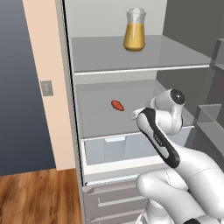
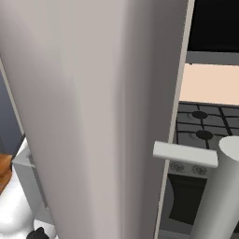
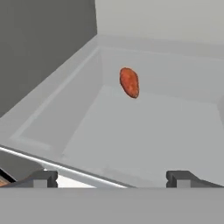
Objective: Pick sweet potato from the fridge and place it on the plate on the counter.
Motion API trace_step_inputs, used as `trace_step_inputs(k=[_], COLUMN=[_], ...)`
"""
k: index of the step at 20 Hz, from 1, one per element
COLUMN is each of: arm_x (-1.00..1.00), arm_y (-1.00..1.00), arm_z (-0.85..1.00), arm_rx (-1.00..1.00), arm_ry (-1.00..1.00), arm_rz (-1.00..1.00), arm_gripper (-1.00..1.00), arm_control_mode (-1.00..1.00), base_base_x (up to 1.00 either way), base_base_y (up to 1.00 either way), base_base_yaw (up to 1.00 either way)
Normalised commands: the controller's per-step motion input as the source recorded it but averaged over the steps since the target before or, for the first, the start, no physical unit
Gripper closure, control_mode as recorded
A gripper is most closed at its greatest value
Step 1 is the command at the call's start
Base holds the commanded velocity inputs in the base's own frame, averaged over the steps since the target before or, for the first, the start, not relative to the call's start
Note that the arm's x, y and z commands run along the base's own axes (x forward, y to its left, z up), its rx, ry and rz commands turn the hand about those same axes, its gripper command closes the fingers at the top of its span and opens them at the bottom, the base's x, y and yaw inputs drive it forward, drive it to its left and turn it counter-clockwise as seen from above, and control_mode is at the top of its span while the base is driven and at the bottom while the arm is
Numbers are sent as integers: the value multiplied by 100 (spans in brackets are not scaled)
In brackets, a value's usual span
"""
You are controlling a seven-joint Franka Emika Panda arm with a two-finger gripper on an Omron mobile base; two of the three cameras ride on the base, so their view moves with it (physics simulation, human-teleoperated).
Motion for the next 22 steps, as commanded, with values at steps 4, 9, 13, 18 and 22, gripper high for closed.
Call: trace_step_inputs(k=[4, 9, 13, 18, 22], arm_x=[44, 58, 58, 54, 47], arm_y=[2, 2, 0, 1, 4], arm_z=[0, 0, 0, 0, 0], arm_rx=[0, 0, 0, 0, 0], arm_ry=[0, 0, 0, 0, 0], arm_rz=[4, 1, 0, 0, 0], arm_gripper=[-100, -100, -100, -100, -100], arm_control_mode=[-100, -100, -100, -100, -100], base_base_x=[0, 0, 0, 0, 0], base_base_y=[0, 0, 0, 0, 0], base_base_yaw=[0, 0, 0, 0, 0])
